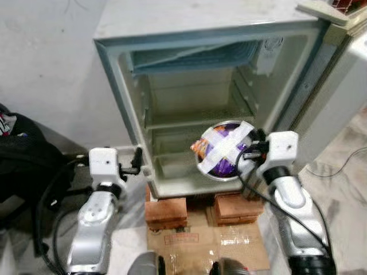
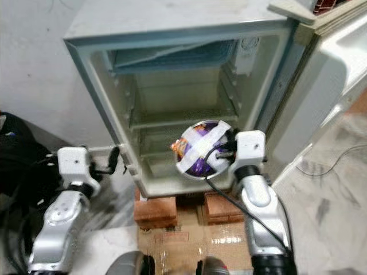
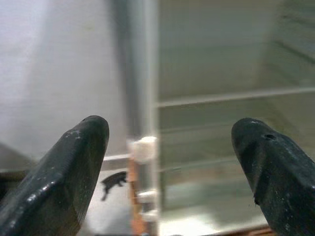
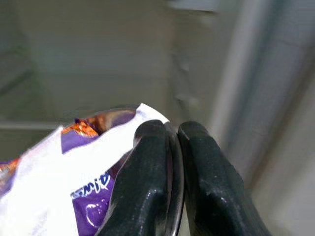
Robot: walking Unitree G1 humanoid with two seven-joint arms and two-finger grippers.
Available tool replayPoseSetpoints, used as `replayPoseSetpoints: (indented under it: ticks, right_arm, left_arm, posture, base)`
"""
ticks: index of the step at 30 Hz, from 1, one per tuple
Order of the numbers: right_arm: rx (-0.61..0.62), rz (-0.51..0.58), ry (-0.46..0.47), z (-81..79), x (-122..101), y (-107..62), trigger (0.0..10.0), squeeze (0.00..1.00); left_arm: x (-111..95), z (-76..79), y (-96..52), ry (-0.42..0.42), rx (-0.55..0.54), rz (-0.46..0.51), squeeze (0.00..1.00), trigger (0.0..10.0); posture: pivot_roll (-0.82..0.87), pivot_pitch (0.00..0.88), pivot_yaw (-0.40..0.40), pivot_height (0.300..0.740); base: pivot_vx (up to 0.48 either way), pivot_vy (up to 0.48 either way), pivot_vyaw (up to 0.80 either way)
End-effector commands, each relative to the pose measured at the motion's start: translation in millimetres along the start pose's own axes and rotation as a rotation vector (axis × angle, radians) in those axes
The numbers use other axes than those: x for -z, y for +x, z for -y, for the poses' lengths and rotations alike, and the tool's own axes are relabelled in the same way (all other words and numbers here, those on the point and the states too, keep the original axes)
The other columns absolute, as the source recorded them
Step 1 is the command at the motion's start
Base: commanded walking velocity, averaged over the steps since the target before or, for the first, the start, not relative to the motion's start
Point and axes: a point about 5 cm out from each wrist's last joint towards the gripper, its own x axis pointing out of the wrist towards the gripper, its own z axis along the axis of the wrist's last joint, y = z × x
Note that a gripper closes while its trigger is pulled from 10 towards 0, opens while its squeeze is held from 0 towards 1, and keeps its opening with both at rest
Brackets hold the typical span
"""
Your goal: Restocking fridge
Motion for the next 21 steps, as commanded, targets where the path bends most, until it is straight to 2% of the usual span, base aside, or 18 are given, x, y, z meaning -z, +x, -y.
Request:
replayPoseSetpoints:
  ticks: [1,10,21]
  right_arm:
    - [-0.017,0.008,0.02,-5.9,-1.3,-0.3,10.0,0.0]
    - [-0.029,0.003,0.013,-6.1,-0.2,-1.6,10.0,0.0]
    - [-0.029,0.003,0.007,-5.2,-0.2,-2.5,10.0,0.0]
  left_arm:
    - [-0.2,-9.2,-2.9,0.015,-0.034,-0.004,0.0,10.0]
    - [-0.6,-8.3,-3.6,0.001,-0.028,0.002,0.0,10.0]
    - [0.5,-6.8,-3.6,0.001,-0.017,-0.001,0.0,10.0]
  posture:
    - [-0.01,0.123,0.042,0.74]
    - [-0.01,0.125,0.042,0.74]
    - [-0.02,0.125,0.041,0.74]
  base:
    - [0.0,0.0,0.0]
    - [0.0,0.0,0.0]
    - [0.242,0.0,0.0]
